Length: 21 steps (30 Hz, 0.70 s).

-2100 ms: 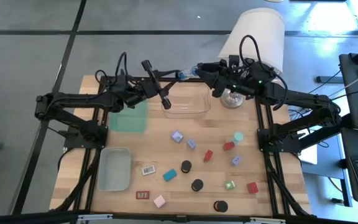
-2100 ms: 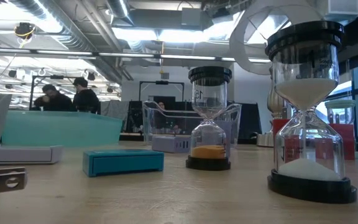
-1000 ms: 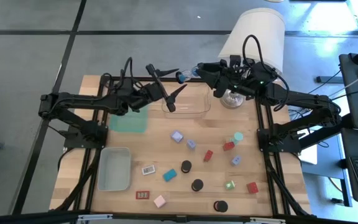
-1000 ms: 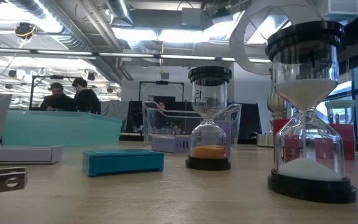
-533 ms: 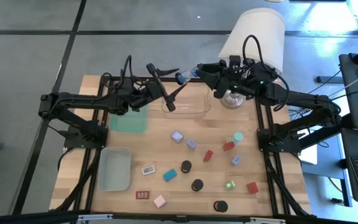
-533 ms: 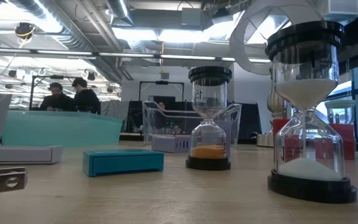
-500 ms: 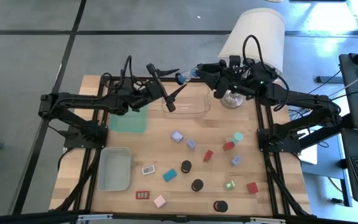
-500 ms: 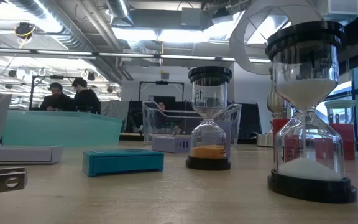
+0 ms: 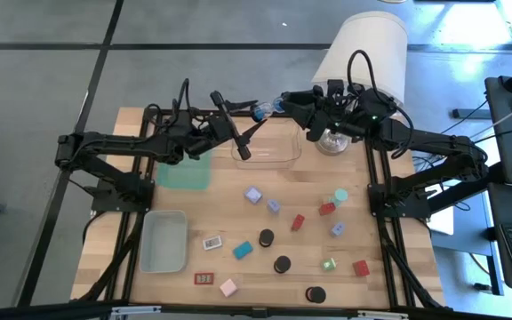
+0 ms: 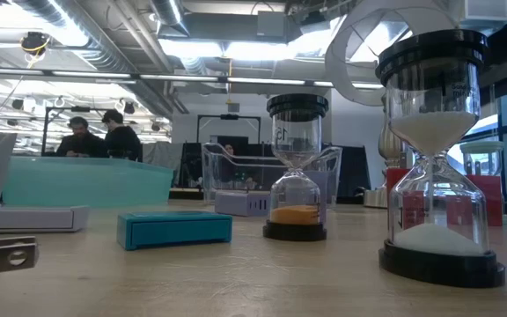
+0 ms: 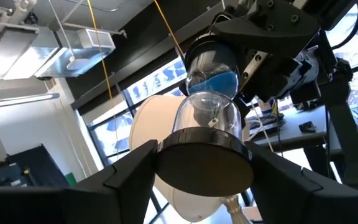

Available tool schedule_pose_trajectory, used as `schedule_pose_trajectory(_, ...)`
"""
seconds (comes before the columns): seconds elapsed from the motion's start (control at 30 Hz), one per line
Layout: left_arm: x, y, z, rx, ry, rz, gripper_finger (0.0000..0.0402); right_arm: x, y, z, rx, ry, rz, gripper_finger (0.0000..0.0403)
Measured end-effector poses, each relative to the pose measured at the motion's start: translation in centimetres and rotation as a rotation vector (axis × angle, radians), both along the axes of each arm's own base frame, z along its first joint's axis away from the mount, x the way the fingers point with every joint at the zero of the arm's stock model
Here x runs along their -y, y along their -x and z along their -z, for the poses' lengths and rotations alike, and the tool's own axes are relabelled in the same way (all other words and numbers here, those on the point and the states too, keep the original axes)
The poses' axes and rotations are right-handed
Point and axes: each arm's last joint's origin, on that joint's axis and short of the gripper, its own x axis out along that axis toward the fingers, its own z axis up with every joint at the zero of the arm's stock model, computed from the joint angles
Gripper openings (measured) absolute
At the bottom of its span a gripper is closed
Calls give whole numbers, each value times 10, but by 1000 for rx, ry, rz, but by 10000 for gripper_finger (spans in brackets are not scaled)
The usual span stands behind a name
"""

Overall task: Pick & Place Office items
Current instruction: Put the blue hourglass into the green bin

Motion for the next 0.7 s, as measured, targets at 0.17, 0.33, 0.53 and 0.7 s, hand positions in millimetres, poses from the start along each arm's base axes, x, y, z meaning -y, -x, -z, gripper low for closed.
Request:
schedule_pose_trajectory(0.17, 0, 0, -1, 5, -9, -3, 215, 0, 0, 0, 2, 2, 0, 217)
schedule_pose_trajectory(0.33, 0, 0, -1, 6, -6, -2, 216, 0, 0, 0, 1, 3, 0, 223)
schedule_pose_trajectory(0.53, 0, 0, -1, 11, -7, -2, 216, -1, 0, 0, -4, 10, -37, 260)
schedule_pose_trajectory(0.7, 0, 0, -1, 11, -7, 0, 215, 0, 0, 0, -5, 20, -96, 299)
